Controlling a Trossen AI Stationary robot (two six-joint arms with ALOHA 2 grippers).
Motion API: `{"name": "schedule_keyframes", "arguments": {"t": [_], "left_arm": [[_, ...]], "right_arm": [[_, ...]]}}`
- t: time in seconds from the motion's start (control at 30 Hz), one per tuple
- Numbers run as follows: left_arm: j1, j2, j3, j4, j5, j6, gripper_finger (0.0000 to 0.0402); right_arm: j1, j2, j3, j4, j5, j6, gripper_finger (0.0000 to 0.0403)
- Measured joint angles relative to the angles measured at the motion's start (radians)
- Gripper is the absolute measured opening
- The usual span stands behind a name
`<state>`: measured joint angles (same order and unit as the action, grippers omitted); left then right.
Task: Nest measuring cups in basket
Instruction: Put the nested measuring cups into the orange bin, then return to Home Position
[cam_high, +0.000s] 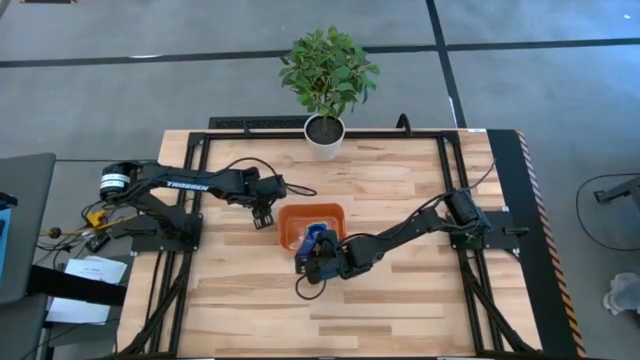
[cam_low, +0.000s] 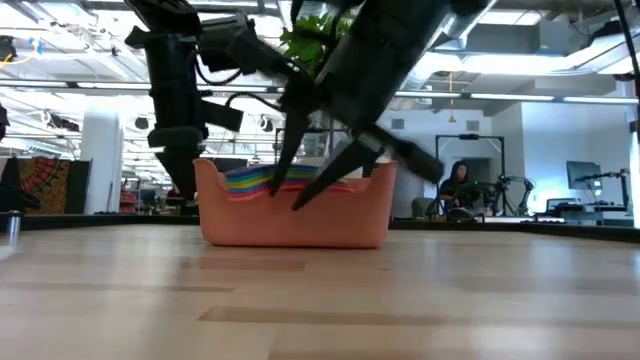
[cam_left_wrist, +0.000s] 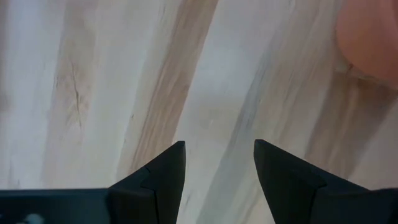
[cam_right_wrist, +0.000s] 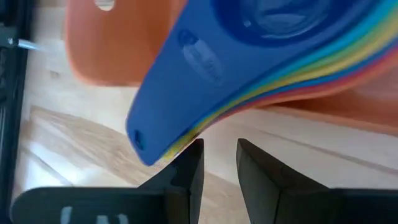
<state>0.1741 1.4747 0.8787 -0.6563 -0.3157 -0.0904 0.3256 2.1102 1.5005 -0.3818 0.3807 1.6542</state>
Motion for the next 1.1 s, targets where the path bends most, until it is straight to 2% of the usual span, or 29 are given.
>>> {"name": "schedule_keyframes", "arguments": {"t": [0.17,0.37,0.57,0.73,0.83,0.93,1.0,1.1], "left_arm": [[0.004,-0.105,0.000,-0.030,0.034,-0.018,0.0180],[0.015,-0.326,0.001,0.025,0.131,-0.037,0.0175],[0.028,-0.514,0.000,0.217,0.232,-0.065,0.0118],[0.032,-0.592,0.001,0.404,0.275,-0.078,0.0049],[0.038,-0.602,0.000,0.481,0.287,-0.064,0.0011],[0.043,-0.599,0.000,0.531,0.293,-0.055,0.0006],[0.043,-0.589,-0.002,0.577,0.292,-0.046,0.0007],[0.043,-0.600,-0.098,0.740,0.294,-0.082,0.0002]], "right_arm": [[0.026,-0.069,0.001,-0.049,0.027,-0.033,0.0118],[0.045,-0.209,-0.001,-0.141,0.129,-0.220,0.0117],[0.038,-0.365,0.000,-0.149,0.258,-0.504,0.0071],[0.011,-0.489,0.000,-0.126,0.244,-0.808,0.0011],[-0.012,-0.559,0.000,-0.099,0.193,-0.986,0.0014],[-0.035,-0.627,0.001,-0.110,0.133,-1.157,0.0019],[-0.050,-0.671,0.000,-0.178,0.129,-1.254,0.0012],[-0.104,-0.726,-0.015,-0.244,0.124,-1.308,0.0006]]}}
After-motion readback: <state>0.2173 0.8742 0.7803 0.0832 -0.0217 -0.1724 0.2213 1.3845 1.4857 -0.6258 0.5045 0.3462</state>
